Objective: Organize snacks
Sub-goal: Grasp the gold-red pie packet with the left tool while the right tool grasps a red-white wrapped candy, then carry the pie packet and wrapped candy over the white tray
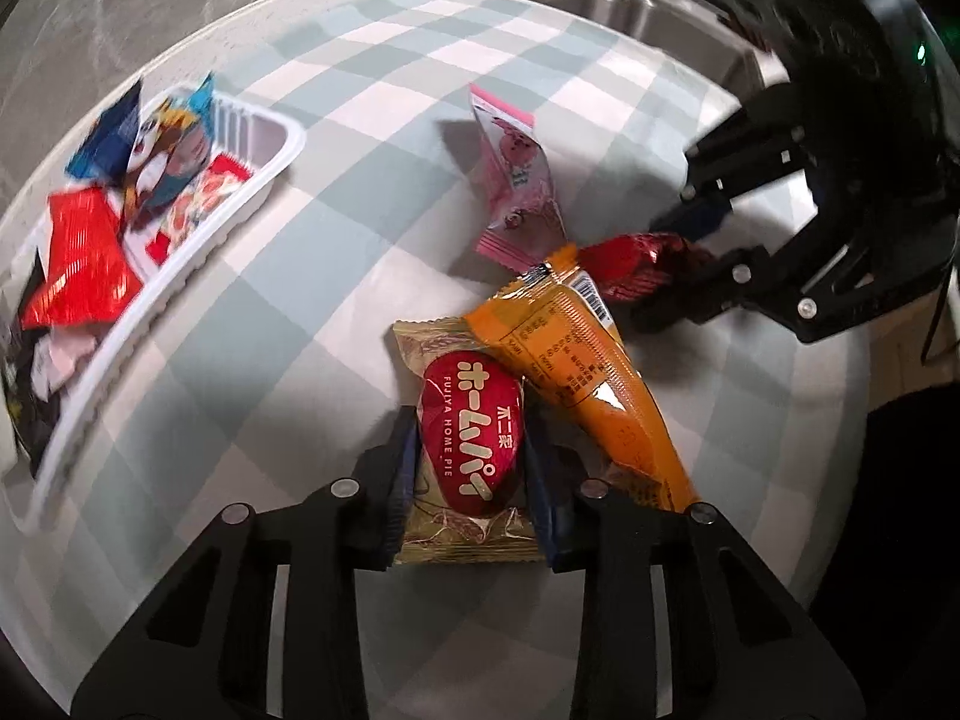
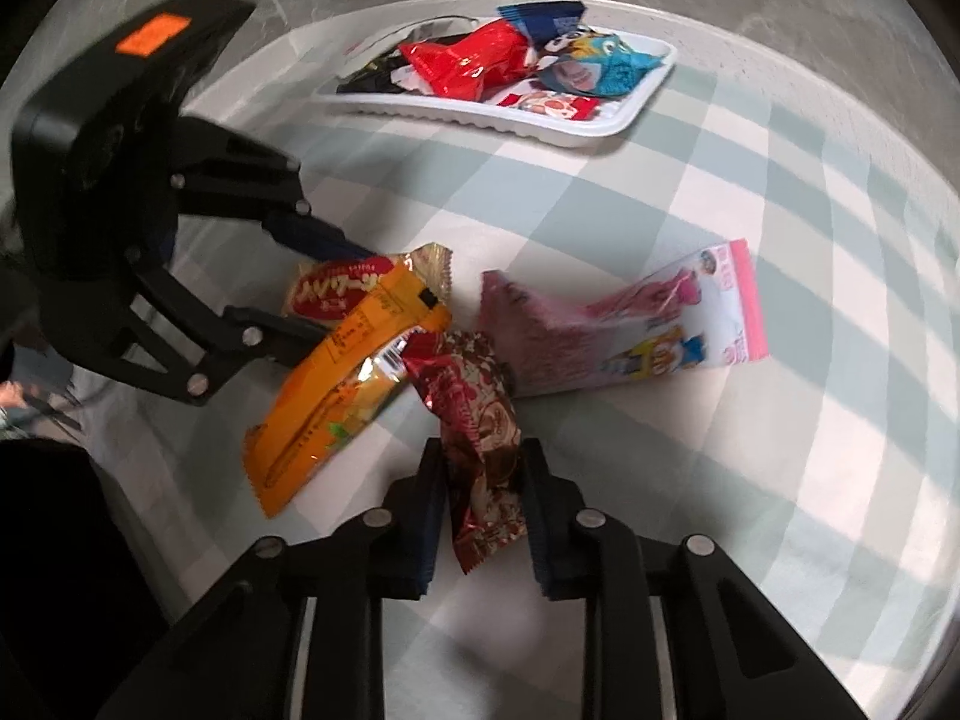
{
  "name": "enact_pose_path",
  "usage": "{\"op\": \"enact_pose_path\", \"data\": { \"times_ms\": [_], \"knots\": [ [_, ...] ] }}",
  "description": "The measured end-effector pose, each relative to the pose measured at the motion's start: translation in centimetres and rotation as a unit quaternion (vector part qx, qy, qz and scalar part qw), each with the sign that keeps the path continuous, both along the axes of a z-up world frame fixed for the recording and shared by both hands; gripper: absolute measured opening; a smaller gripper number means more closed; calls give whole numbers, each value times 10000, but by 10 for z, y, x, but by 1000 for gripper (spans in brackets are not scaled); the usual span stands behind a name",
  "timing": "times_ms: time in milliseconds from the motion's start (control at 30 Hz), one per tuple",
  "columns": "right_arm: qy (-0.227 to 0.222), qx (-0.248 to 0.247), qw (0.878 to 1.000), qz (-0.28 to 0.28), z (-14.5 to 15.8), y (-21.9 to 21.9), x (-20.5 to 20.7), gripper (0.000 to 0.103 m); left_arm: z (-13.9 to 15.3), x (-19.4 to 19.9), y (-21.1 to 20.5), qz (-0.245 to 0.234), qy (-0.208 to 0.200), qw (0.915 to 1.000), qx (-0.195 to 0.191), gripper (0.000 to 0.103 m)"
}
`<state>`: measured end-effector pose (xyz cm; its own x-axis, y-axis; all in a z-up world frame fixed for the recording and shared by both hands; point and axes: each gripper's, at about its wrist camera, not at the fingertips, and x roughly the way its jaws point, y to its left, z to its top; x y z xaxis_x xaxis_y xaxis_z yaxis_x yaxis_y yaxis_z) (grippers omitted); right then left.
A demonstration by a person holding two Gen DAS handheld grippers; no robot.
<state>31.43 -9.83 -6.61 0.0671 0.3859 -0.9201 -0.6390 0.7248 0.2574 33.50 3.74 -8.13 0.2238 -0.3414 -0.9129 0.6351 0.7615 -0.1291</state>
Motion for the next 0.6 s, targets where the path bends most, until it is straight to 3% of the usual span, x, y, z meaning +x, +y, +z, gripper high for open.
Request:
{"op": "enact_pose_path", "data": {
  "times_ms": [267, 600],
  "knots": [
    [589, 885, 9919, -691, 4, -24, -2, 26, 1, -8, 12, 251, 200, 9988, -380, 29],
    [900, 1668, 9727, -1335, 20, -40, 3, 26, 17, -15, 48, 925, 343, 9901, -1002, 29]
  ]
}}
